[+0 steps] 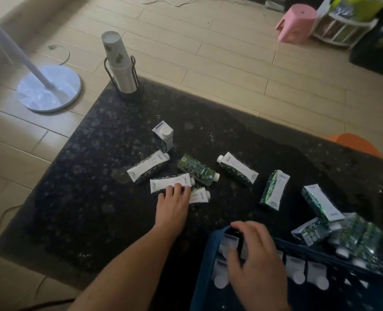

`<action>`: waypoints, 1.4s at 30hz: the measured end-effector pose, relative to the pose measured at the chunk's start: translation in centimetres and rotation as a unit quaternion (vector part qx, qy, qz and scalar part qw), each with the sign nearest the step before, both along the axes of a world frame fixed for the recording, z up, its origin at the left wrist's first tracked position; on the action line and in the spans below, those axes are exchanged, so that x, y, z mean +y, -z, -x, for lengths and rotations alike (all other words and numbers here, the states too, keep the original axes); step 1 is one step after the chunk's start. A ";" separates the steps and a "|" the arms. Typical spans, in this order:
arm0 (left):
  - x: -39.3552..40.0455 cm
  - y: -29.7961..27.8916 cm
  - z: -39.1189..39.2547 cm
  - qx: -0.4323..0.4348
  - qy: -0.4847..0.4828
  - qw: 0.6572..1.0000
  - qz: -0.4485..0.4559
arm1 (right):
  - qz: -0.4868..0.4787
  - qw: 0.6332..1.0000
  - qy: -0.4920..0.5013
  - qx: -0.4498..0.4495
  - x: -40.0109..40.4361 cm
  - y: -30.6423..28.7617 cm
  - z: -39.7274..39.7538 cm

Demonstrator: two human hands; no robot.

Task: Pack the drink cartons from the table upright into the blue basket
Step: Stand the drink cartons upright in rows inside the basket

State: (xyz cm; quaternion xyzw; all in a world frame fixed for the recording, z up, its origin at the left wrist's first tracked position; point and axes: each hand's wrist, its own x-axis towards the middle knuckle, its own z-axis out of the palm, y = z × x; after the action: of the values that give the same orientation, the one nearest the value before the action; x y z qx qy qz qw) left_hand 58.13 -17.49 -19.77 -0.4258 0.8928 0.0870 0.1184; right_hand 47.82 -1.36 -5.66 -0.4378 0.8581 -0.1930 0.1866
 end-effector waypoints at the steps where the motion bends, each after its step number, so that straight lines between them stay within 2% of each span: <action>1: -0.2 0.0 -0.1 0.012 0.004 1.000 -0.007 | 0.004 1.000 -0.001 -0.008 -0.2 0.1 0.3; 5: -0.8 -0.1 -1.7 0.059 0.010 0.995 -0.076 | 0.008 1.000 -0.014 -0.027 -0.1 -0.5 1.0; 7: -1.0 -0.9 -2.8 0.109 -0.067 0.984 -0.127 | 0.022 0.999 -0.013 -0.034 0.4 -1.0 1.3; 8: -1.0 -1.6 -3.4 0.140 -0.139 0.964 -0.176 | 0.031 0.999 -0.006 -0.041 0.6 -1.3 1.4; 9: -1.0 -2.2 -4.2 0.171 -0.212 0.931 -0.242 | 0.042 0.998 0.006 -0.048 0.8 -1.5 1.5; 11: -0.7 -3.4 -6.0 0.230 -0.313 0.837 -0.384 | 0.067 0.996 0.027 -0.055 1.1 -1.9 1.6; 13: -0.1 -5.0 -7.8 0.318 -0.347 0.715 -0.517 | 0.092 0.994 0.022 -0.062 1.1 -2.4 1.5; 14: 0.1 -6.0 -8.6 0.354 -0.331 0.661 -0.573 | 0.098 0.992 0.010 -0.081 1.0 -2.9 1.4; 15: 0.3 -7.2 -8.9 0.379 -0.292 0.625 -0.616 | 0.093 0.989 -0.009 -0.119 0.9 -3.4 1.4; 16: 0.3 -8.7 -8.9 0.390 -0.240 0.604 -0.652 | 0.073 0.981 -0.032 -0.175 0.8 -4.0 1.3; 18: 0.3 -12.5 -7.8 0.395 -0.119 0.576 -0.705 | 0.023 0.949 -0.069 -0.308 0.9 -5.1 1.1; 19: 0.3 -14.2 -7.0 0.391 -0.062 0.569 -0.720 | 0.036 0.929 -0.079 -0.361 1.2 -5.6 0.9; 20: 0.4 -15.8 -6.0 0.385 -0.010 0.572 -0.724 | 0.078 0.911 -0.079 -0.398 1.7 -6.1 0.7; 22: 0.9 -18.3 -4.1 0.351 0.067 0.609 -0.709 | 0.170 0.890 -0.051 -0.420 3.2 -7.3 0.6; 25: 1.8 -20.1 -1.8 0.285 0.130 0.679 -0.664 | 0.201 0.902 -0.062 -0.378 5.6 -8.7 1.5; 28: 3.7 -20.2 0.1 0.306 0.072 0.745 -0.588 | 0.215 0.934 -0.030 -0.285 8.3 -8.1 2.7; 30: 4.9 -18.9 1.2 0.360 -0.027 0.814 -0.455 | 0.193 0.964 -0.008 -0.184 10.3 -6.3 3.4; 32: 6.0 -17.2 1.9 0.301 -0.048 0.904 -0.301 | 0.148 0.982 -0.002 -0.116 12.0 -3.9 3.6; 33: 6.7 -16.2 2.2 0.259 -0.037 0.926 -0.271 | 0.121 0.987 0.000 -0.102 12.6 -2.6 3.6; 35: 8.2 -14.4 2.5 0.242 -0.051 0.921 -0.299 | 0.051 0.996 -0.013 -0.069 13.2 0.1 2.9; 38: 10.0 -12.0 2.3 0.311 -0.114 0.882 -0.336 | -0.029 0.999 -0.037 -0.020 12.7 4.3 1.2; 42: 10.9 -10.3 2.3 0.403 -0.238 0.785 -0.406 | -0.056 0.998 -0.021 -0.031 11.1 7.9 0.0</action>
State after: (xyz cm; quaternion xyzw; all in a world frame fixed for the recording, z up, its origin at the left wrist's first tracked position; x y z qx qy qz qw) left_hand 55.87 -6.55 -9.43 -0.4641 0.6116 0.6304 -0.1148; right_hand 47.80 9.76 -13.55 -0.4384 0.8518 -0.1542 0.2416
